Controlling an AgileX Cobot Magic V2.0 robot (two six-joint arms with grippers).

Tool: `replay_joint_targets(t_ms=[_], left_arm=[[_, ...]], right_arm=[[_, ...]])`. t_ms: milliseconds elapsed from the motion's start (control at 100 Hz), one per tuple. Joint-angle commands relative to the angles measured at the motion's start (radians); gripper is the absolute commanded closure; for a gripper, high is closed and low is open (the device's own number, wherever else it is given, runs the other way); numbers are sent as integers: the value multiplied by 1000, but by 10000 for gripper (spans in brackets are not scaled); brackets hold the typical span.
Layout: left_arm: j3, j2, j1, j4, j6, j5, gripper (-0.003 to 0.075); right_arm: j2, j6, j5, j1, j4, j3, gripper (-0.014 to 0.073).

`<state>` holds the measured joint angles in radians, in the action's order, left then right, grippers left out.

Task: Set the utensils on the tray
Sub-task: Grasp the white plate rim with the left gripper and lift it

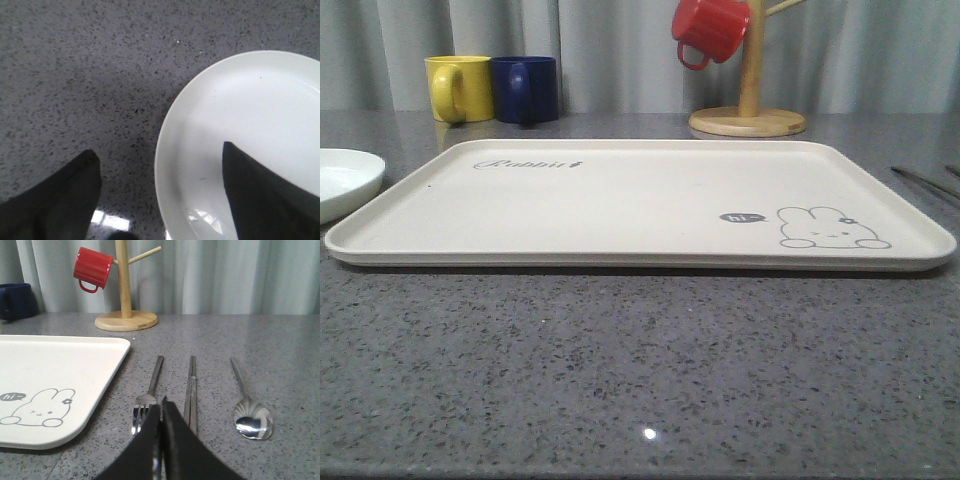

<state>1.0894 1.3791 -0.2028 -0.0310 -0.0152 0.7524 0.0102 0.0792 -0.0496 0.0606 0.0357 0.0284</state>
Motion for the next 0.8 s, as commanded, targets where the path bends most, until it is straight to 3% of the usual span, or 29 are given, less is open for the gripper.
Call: replay_joint_targets(t_ms=[0,640,730,790], left_arm=[[50,33,-2,-52,34,-28,234],[72,213,-5,-78,62,-15,239],[72,226,-5,-78,62,-11,276],[72,227,-5,-78,62,-9,342]], right_arm=[[17,-6,84,-7,-1,-19,661],[17,-6,84,-7,-1,-19,661],[17,-6,84,-7,-1,-19,661],[17,-6,84,-7,-1,-19,661]])
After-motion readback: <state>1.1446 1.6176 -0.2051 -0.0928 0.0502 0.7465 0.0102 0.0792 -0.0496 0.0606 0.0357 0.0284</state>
